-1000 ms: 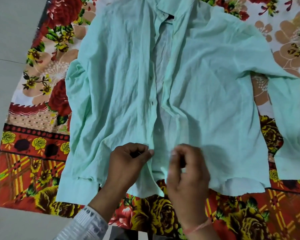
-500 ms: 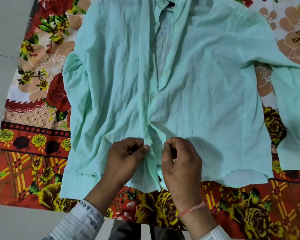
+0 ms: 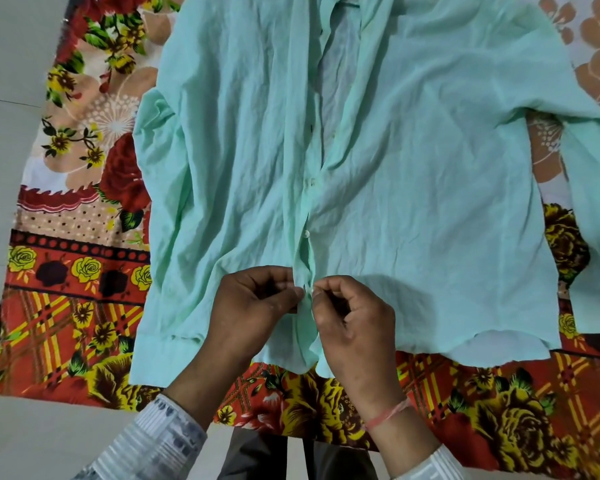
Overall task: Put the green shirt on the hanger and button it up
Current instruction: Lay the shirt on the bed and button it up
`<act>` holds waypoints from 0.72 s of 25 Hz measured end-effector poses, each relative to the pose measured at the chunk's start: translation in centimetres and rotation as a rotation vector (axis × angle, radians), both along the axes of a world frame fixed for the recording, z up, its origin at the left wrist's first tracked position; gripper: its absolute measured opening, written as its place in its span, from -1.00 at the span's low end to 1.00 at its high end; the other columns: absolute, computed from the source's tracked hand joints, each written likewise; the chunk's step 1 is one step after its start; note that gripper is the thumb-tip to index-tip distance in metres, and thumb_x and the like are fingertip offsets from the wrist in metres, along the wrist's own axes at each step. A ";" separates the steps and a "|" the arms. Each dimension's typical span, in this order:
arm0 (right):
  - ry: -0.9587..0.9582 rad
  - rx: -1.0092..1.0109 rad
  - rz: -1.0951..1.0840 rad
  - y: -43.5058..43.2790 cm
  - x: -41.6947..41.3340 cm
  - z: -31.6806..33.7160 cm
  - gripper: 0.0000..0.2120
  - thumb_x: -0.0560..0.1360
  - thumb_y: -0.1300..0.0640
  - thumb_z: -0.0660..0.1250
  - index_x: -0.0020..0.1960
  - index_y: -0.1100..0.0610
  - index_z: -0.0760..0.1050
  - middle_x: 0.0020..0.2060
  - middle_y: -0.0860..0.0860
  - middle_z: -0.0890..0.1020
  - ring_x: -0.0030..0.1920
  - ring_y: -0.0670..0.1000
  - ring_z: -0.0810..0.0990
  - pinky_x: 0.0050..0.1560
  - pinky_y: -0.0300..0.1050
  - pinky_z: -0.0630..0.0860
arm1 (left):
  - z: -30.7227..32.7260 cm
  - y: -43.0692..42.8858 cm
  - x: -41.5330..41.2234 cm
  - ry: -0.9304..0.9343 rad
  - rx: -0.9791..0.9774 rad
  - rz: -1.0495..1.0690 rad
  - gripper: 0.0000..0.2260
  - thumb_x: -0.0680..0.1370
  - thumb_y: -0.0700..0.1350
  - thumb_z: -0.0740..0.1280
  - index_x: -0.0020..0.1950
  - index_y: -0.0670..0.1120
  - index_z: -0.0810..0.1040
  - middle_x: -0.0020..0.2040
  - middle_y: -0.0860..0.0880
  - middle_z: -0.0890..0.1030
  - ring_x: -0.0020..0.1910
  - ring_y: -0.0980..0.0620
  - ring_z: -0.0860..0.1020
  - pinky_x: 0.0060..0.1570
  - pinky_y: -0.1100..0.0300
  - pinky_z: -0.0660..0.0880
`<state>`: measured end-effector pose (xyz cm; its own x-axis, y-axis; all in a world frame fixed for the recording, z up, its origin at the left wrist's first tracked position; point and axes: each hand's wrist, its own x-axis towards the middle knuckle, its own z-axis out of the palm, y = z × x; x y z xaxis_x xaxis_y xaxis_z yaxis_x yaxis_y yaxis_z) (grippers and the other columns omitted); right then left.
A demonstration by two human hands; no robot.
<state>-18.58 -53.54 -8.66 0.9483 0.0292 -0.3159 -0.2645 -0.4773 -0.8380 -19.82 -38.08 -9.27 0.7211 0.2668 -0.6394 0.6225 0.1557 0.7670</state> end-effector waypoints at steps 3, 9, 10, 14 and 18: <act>0.025 0.006 0.004 0.1 0.0 -0.2 -0.94 0.58 0.20 0.48 0.02 0.11 0.73 -0.18 -0.13 0.75 -0.13 -0.15 0.74 -0.13 -0.24 0.66 | 0.2 -0.4 -0.4 -0.027 0.008 -0.004 -0.77 0.48 -0.46 0.52 0.04 -0.18 0.78 -0.12 -0.11 0.81 -0.10 -0.03 0.79 -0.03 0.15 0.72; 0.097 0.064 -0.010 0.0 0.3 -0.1 -0.91 0.57 0.22 0.47 -0.05 0.07 0.73 -0.25 -0.11 0.75 -0.22 -0.11 0.74 -0.20 -0.17 0.67 | 0.1 -0.2 -0.4 -0.003 -0.058 0.039 -0.86 0.60 -0.37 0.45 0.09 -0.23 0.77 -0.09 -0.20 0.80 -0.09 -0.17 0.79 -0.01 0.03 0.74; 0.123 0.084 -0.011 -0.1 0.5 -0.1 -0.90 0.57 0.23 0.48 -0.06 0.05 0.72 -0.25 -0.11 0.75 -0.23 -0.11 0.73 -0.21 -0.21 0.65 | 0.1 -0.1 -0.2 0.013 -0.054 0.038 -0.86 0.58 -0.37 0.47 0.08 -0.23 0.77 -0.10 -0.19 0.80 -0.11 -0.14 0.79 -0.04 0.06 0.74; 0.261 0.185 -0.021 -0.5 1.3 -0.2 -0.85 0.58 0.24 0.46 -0.07 0.02 0.72 -0.19 -0.12 0.77 -0.17 -0.16 0.73 -0.16 -0.37 0.57 | 0.1 0.2 0.4 0.031 -0.027 0.009 -0.83 0.49 -0.36 0.57 0.05 -0.20 0.79 -0.15 -0.16 0.80 -0.14 -0.09 0.80 -0.09 0.14 0.73; 0.314 0.228 -0.038 -0.3 1.9 -0.5 -0.84 0.60 0.23 0.45 -0.04 0.00 0.73 -0.12 -0.11 0.79 -0.07 -0.14 0.75 -0.03 -0.33 0.61 | 0.4 -0.1 0.5 0.044 0.048 -0.018 -0.79 0.46 -0.36 0.60 0.01 -0.11 0.80 -0.15 -0.04 0.81 -0.13 0.02 0.80 -0.08 0.24 0.71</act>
<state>-16.69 -53.87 -9.12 0.8081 0.0993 -0.5806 -0.5389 -0.2732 -0.7968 -19.34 -38.15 -8.89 0.6975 0.2849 -0.6575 0.6582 0.1083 0.7450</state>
